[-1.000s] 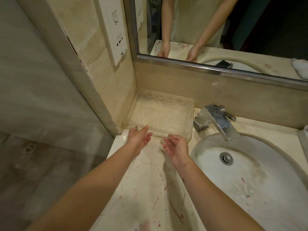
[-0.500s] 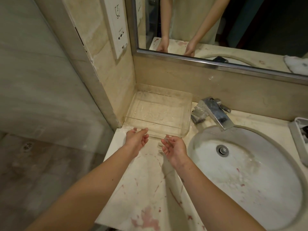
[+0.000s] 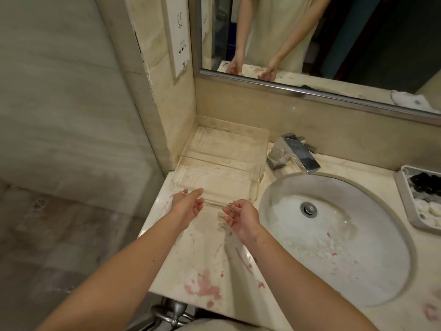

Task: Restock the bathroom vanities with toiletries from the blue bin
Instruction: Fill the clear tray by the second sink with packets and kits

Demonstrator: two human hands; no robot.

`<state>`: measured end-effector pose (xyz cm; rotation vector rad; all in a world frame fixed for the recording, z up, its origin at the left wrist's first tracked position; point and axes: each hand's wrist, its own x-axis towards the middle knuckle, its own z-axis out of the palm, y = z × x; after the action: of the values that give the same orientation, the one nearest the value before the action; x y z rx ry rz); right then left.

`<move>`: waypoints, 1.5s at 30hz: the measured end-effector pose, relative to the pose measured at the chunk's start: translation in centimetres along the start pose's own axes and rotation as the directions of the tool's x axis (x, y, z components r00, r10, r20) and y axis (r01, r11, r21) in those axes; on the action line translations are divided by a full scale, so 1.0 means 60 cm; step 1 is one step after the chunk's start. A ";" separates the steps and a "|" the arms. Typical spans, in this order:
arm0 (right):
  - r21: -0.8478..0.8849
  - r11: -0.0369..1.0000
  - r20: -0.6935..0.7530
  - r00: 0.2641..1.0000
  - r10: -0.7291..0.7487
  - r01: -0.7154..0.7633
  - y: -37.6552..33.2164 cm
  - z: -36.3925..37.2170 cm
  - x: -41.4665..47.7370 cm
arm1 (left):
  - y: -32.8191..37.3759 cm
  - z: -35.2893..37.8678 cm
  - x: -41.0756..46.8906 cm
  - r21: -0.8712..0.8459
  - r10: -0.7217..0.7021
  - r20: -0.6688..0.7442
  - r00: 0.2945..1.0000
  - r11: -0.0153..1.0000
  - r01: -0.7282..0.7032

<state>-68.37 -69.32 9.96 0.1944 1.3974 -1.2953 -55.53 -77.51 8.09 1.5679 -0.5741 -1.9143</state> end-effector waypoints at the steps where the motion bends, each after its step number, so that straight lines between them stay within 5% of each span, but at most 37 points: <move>1: -0.017 1.000 0.000 1.000 0.000 0.000 0.002 -0.001 -0.004 | -0.002 -0.003 -0.002 0.000 -0.003 -0.004 1.000 1.000 0.003; 45: -0.274 0.956 0.070 0.989 0.132 -0.108 0.027 -0.051 -0.046 | -0.029 -0.032 -0.096 -0.047 -0.045 -0.109 0.993 0.998 0.040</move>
<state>-68.09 -64.93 10.37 0.0357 1.4478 -0.9898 -53.20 -72.22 10.69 1.6575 -0.4514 -1.8449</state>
